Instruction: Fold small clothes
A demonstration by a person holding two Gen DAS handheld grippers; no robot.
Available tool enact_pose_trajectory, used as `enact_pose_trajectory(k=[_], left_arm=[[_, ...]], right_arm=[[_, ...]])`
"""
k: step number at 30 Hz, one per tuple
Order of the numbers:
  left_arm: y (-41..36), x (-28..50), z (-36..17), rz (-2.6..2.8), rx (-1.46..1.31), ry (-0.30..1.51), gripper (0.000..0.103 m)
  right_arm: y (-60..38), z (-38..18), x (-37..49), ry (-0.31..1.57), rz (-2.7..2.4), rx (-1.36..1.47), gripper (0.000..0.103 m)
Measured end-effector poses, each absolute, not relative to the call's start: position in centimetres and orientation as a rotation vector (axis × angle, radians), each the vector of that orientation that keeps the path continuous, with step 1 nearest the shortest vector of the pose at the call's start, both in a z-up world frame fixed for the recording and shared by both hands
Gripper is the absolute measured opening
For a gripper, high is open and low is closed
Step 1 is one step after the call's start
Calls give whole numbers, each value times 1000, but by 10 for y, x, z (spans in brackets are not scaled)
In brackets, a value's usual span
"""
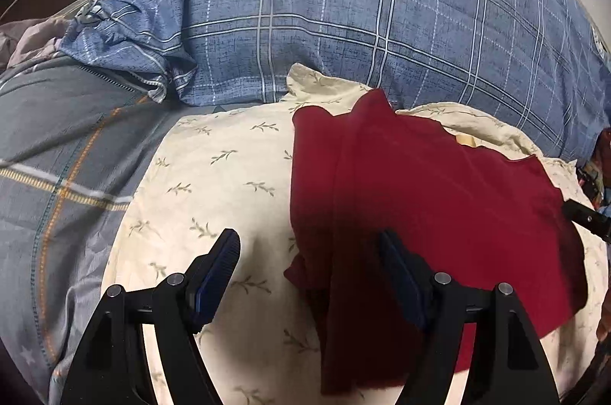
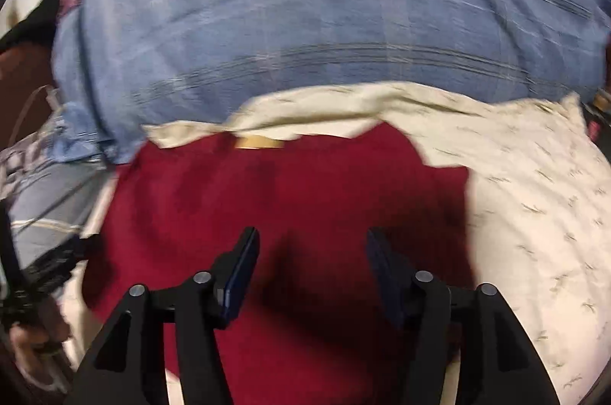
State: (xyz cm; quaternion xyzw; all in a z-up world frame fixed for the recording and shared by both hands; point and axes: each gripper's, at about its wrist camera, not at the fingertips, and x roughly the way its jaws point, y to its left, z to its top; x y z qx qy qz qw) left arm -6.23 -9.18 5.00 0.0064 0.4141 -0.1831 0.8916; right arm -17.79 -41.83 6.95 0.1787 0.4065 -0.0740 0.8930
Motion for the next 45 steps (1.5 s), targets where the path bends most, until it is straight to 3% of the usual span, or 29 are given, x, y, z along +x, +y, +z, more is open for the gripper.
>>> enact_pose_trajectory(k=[11, 14, 19, 20, 23, 24, 26, 29, 40, 43, 45], left_arm=[[-66, -86, 45, -348, -27, 884, 74], [-68, -80, 41, -356, -32, 890, 75], [-74, -64, 30, -375, -25, 925, 76], [-73, -63, 29, -379, -30, 927, 76], [-73, -60, 29, -387, -40, 934, 76], [-72, -59, 28, -389, -43, 936, 76], [-71, -57, 28, -393, -47, 940, 76], [-71, -55, 27, -397, -50, 940, 76], [-73, -49, 24, -397, -54, 948, 78], [-73, -49, 24, -399, -59, 948, 78], [-72, -48, 24, -401, -66, 949, 78]], right_arm=[[-320, 72, -82, 886, 92, 411, 63], [-294, 72, -46, 900, 117, 392, 71], [-265, 57, 2, 976, 121, 322, 69], [-262, 51, 8, 1001, 112, 305, 64], [-260, 38, 16, 1029, 58, 245, 25], [-261, 38, 15, 1012, 61, 249, 17], [-264, 42, 12, 979, 73, 280, 8], [-263, 50, 15, 931, 77, 297, 4], [-255, 28, 27, 953, 140, 341, 2], [-267, 45, 9, 918, 172, 397, 9], [-275, 54, -7, 901, 176, 387, 33]])
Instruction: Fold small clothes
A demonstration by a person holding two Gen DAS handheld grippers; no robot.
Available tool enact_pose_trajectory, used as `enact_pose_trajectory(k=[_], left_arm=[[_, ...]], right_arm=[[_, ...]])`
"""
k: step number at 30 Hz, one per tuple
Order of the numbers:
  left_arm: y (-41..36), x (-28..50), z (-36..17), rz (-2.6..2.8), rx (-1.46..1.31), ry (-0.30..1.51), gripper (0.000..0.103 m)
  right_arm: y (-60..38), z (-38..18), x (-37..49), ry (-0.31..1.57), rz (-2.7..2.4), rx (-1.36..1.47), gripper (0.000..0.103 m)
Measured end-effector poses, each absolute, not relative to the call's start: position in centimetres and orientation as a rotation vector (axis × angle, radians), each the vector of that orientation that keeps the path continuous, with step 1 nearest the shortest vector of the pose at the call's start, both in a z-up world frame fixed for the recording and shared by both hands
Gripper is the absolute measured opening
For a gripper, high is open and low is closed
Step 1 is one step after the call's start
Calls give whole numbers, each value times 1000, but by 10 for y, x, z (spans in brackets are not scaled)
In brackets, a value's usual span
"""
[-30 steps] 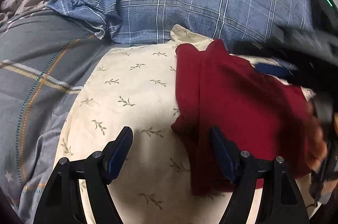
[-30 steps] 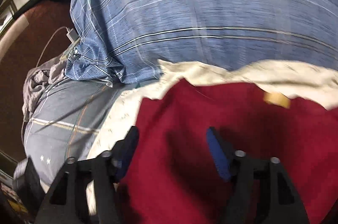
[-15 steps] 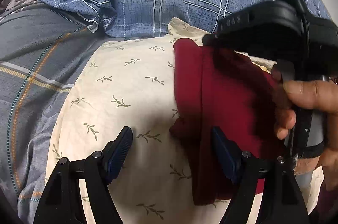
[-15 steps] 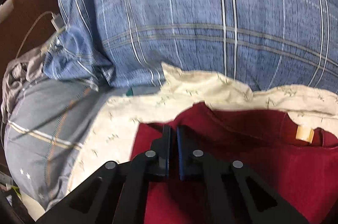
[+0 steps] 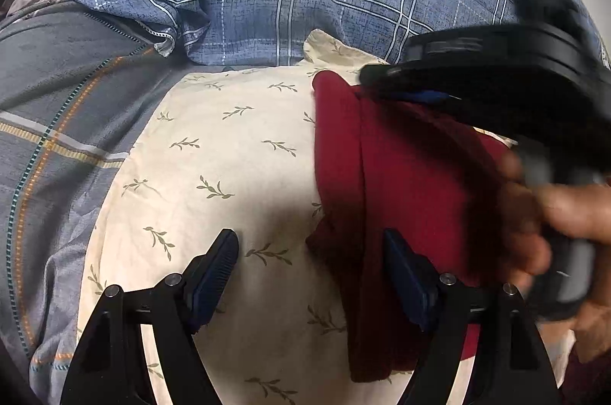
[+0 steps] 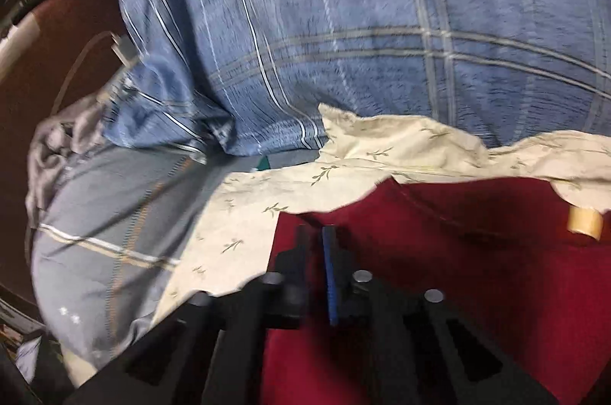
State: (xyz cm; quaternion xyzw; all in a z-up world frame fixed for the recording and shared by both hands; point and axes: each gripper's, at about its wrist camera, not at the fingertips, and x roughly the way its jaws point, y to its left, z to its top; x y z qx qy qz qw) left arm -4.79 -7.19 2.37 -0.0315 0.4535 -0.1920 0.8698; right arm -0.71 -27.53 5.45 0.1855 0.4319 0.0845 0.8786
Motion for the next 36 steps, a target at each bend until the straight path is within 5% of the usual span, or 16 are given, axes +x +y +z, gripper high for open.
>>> enact_pose_trajectory(k=[2, 23, 29, 34, 36], left_arm=[[-71, -48, 24, -402, -69, 946, 78], [-70, -45, 18, -393, -94, 951, 82], [-70, -44, 18, -391, -99, 957, 82], [-72, -44, 18, -390, -92, 954, 82], [-72, -44, 18, -390, -93, 954, 82]], right_arm=[[-280, 60, -21, 901, 152, 329, 41], [-323, 39, -68, 843, 67, 357, 40], [-354, 43, -78, 861, -87, 240, 51], [-375, 36, -73, 888, -77, 334, 50], [-371, 42, -67, 875, -79, 304, 61]])
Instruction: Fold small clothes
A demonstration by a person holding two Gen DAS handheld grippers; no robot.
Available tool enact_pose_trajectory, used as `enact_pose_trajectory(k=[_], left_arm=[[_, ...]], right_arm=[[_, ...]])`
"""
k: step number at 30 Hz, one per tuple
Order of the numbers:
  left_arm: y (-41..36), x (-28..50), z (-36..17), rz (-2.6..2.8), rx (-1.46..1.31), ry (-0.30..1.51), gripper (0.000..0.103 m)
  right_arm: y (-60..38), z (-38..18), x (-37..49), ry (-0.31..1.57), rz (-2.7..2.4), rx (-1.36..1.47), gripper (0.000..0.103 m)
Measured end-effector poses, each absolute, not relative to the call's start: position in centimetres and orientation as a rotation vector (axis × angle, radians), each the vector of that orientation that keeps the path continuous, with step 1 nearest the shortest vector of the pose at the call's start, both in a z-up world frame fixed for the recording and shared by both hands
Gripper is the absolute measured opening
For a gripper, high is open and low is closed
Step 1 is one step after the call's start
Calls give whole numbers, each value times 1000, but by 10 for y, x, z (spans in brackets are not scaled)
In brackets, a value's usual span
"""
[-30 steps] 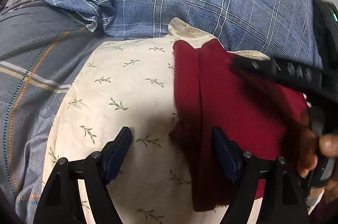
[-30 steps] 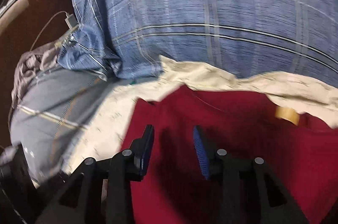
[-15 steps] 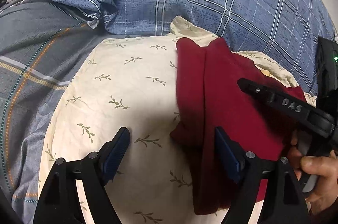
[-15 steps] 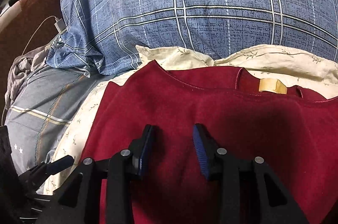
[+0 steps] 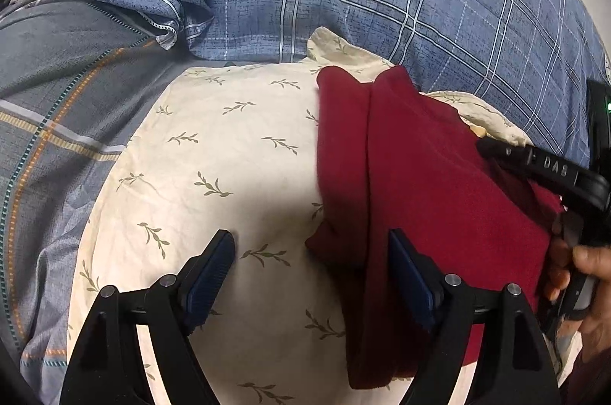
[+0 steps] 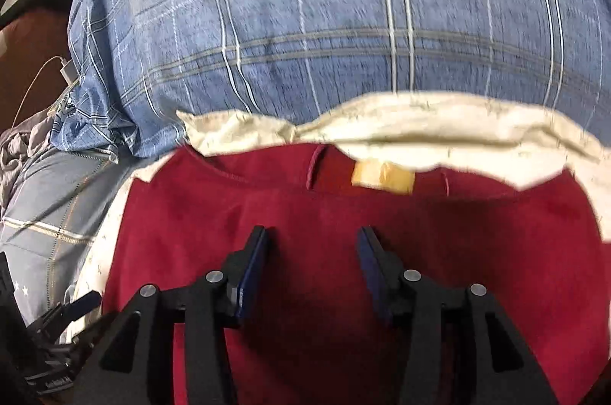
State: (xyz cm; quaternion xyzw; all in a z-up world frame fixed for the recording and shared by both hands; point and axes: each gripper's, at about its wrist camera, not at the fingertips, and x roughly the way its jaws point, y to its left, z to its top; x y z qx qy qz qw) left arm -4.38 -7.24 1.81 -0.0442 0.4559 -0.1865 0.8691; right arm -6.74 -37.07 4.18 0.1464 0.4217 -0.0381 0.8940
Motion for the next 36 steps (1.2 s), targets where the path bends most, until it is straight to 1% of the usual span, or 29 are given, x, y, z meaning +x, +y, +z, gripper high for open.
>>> enact_pose_trajectory(k=[2, 4, 5, 6, 7, 8, 11, 15, 16, 17, 19, 20, 21, 22, 28, 30, 32, 33, 36], left_arm=[[-72, -44, 18, -390, -89, 953, 82], [-73, -44, 17, -389, -84, 950, 83], [-74, -44, 17, -389, -83, 949, 83], [-74, -43, 17, -389, -82, 950, 83], [-73, -43, 17, -389, -83, 951, 83], [-73, -43, 17, -389, -83, 950, 83], [-74, -43, 16, -389, -81, 949, 84], [-74, -42, 16, -389, -82, 950, 84], [-74, -42, 16, -389, -82, 951, 84], [-74, -42, 16, -389, -82, 952, 84], [-73, -42, 17, -389, -83, 954, 84], [-73, -42, 17, -389, -83, 954, 84], [-73, -42, 17, -388, -84, 955, 84], [-73, -42, 17, -388, -85, 956, 84], [-71, -41, 16, -395, -99, 963, 84], [-70, -40, 16, -398, -108, 968, 84], [-70, -39, 16, -397, -115, 970, 84], [-70, -39, 16, -396, -117, 971, 85], [-71, -38, 15, -392, -122, 973, 87]], right_arm=[[-366, 39, -56, 906, -57, 288, 73], [-357, 26, -41, 994, -46, 236, 69], [-352, 22, -38, 1003, -63, 178, 64], [-345, 24, -36, 979, -77, 118, 42], [-340, 26, -35, 960, -83, 74, 25], [-336, 27, -32, 954, -102, 43, 10], [-332, 23, -24, 949, -144, 14, 8], [-325, 18, -22, 942, -167, -42, 8], [-325, 21, -25, 937, -162, -37, 9], [-324, 25, -28, 932, -154, -19, 15], [-326, 35, -36, 924, -124, 56, 24], [-326, 40, -40, 920, -100, 93, 41], [-325, 45, -43, 915, -77, 126, 53], [-321, 50, -47, 904, -48, 160, 56], [-287, 61, -33, 930, 111, 262, 61], [-269, 60, -20, 952, 151, 275, 69], [-255, 56, -9, 970, 158, 260, 73], [-248, 51, -1, 988, 155, 240, 77], [-233, 35, 18, 1050, 123, 172, 79]])
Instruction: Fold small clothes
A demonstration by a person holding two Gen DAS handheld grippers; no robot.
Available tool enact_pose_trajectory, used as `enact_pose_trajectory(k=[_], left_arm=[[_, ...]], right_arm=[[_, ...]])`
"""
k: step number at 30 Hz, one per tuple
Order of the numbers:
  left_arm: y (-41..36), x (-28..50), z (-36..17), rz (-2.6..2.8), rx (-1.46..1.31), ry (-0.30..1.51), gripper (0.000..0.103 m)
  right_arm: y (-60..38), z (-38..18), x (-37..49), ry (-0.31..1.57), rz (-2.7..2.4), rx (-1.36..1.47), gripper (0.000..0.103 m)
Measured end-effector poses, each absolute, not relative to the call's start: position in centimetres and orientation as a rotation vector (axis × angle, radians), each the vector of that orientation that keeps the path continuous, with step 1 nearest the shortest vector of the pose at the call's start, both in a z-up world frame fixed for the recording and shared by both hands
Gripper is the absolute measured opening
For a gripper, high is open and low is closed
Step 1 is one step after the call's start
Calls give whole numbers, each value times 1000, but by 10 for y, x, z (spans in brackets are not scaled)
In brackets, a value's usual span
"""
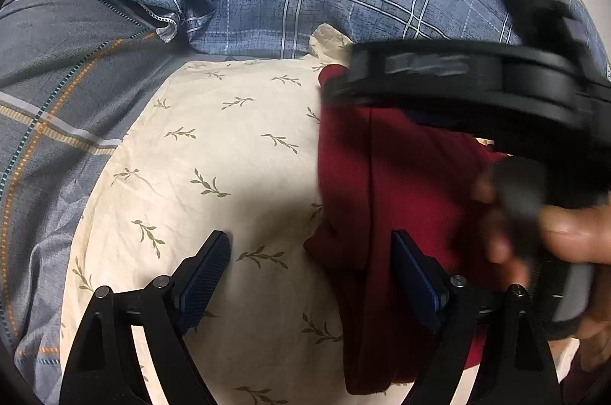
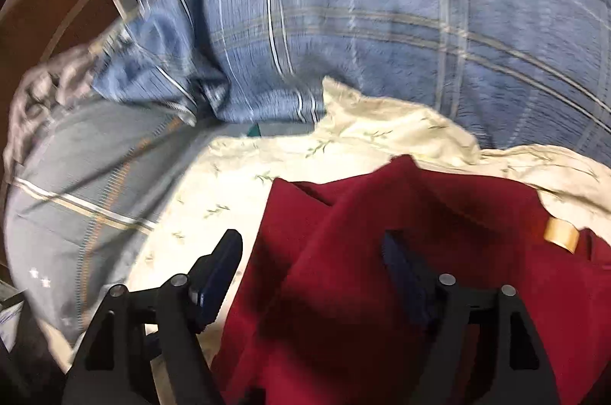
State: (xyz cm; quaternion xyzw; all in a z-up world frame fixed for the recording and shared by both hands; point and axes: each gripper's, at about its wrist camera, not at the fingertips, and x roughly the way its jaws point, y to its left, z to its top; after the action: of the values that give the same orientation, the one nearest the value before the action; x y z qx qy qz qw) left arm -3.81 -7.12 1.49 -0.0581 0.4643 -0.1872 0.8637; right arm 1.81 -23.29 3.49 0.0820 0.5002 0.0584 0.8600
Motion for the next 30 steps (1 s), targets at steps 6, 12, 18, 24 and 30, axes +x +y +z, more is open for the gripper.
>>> enact_pose_trajectory(k=[6, 12, 18, 24, 30], left_arm=[[-70, -34, 16, -425, -182, 979, 88], [-78, -32, 17, -543, -254, 978, 88], [-85, -31, 12, -536, -192, 957, 86], [-87, -31, 12, -529, -202, 958, 80], [-85, -28, 11, -530, -218, 965, 80]], right_arm=[[-237, 38, 11, 1015, 122, 70, 27], [-273, 60, -13, 933, 170, 249, 15], [-282, 62, -17, 927, 175, 280, 15], [-281, 62, -19, 931, 173, 278, 14], [-283, 64, -20, 933, 178, 274, 14]])
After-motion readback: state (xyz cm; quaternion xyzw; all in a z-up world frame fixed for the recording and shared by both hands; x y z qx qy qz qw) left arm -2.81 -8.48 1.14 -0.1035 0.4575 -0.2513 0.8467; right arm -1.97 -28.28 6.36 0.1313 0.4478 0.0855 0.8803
